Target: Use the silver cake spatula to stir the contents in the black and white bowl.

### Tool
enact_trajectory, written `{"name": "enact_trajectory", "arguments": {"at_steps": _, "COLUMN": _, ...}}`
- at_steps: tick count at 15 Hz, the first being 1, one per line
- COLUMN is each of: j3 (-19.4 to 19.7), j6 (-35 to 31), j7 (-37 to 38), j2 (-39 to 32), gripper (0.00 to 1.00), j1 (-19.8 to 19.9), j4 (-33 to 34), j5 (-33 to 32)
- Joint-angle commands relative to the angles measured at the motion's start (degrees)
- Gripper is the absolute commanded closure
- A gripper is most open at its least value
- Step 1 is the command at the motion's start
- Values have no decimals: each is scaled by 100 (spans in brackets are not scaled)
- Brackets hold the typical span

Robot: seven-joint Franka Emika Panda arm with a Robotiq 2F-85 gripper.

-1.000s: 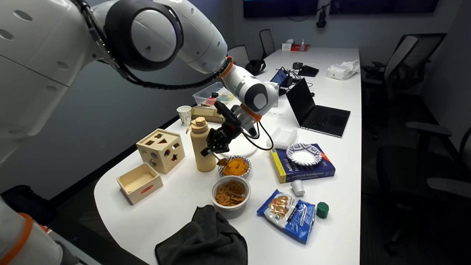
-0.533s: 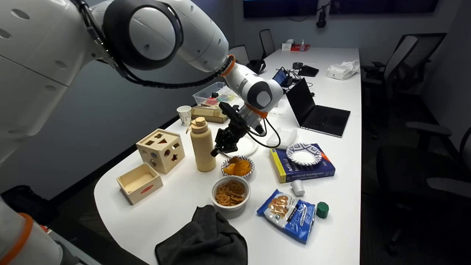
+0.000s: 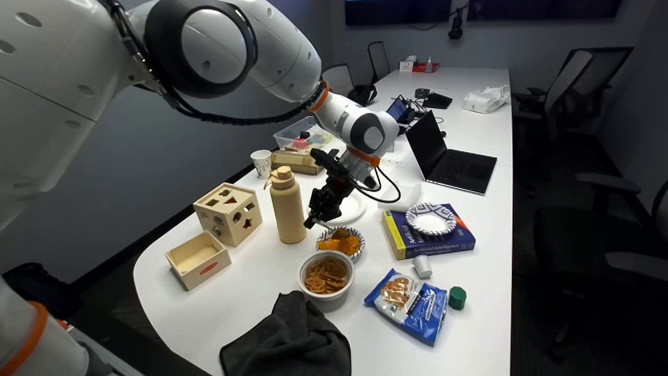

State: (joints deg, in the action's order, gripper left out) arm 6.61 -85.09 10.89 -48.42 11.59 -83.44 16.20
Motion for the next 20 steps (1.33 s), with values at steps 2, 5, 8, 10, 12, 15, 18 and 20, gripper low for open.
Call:
{"name": "enact_trajectory", "arguments": {"at_steps": 2, "j3": 43, "j6": 677, "j7": 140, "j2": -31, "gripper": 99, "j1": -176, "j4": 149, "j5": -394}}
{"name": "enact_trajectory", "arguments": {"at_steps": 5, "j3": 40, "j6": 913, "j7": 94, "j2": 76, "gripper": 99, "j1": -238, "j4": 137, "j5": -503}}
{"name": "enact_trajectory", "arguments": {"at_steps": 8, "j3": 23, "j6": 1283, "j7": 77, "j2": -42, "gripper": 99, "j1": -257, "j4": 314, "j5": -586}}
{"name": "enact_trajectory", "arguments": {"at_steps": 10, "j3": -34, "j6": 1519, "j7": -13, "j2": -127, "gripper": 99, "j1": -233, "j4": 381, "j5": -523}}
{"name": "enact_trajectory", "arguments": {"at_steps": 12, "j3": -86, "j6": 1659, "j7": -93, "j2": -187, "gripper": 99, "j1": -196, "j4": 436, "j5": -430}}
{"name": "enact_trajectory", "arguments": {"at_steps": 15, "j3": -155, "j6": 1733, "j7": -277, "j2": -223, "gripper": 99, "j1": -116, "j4": 487, "j5": -247}}
{"name": "enact_trajectory", "arguments": {"at_steps": 18, "j3": -148, "j6": 1601, "j7": -356, "j2": -158, "gripper": 99, "j1": -41, "j4": 467, "j5": -24}}
{"name": "enact_trajectory", "arguments": {"at_steps": 20, "j3": -77, "j6": 1487, "j7": -257, "j2": -97, "gripper": 99, "j1": -59, "j4": 454, "j5": 3}}
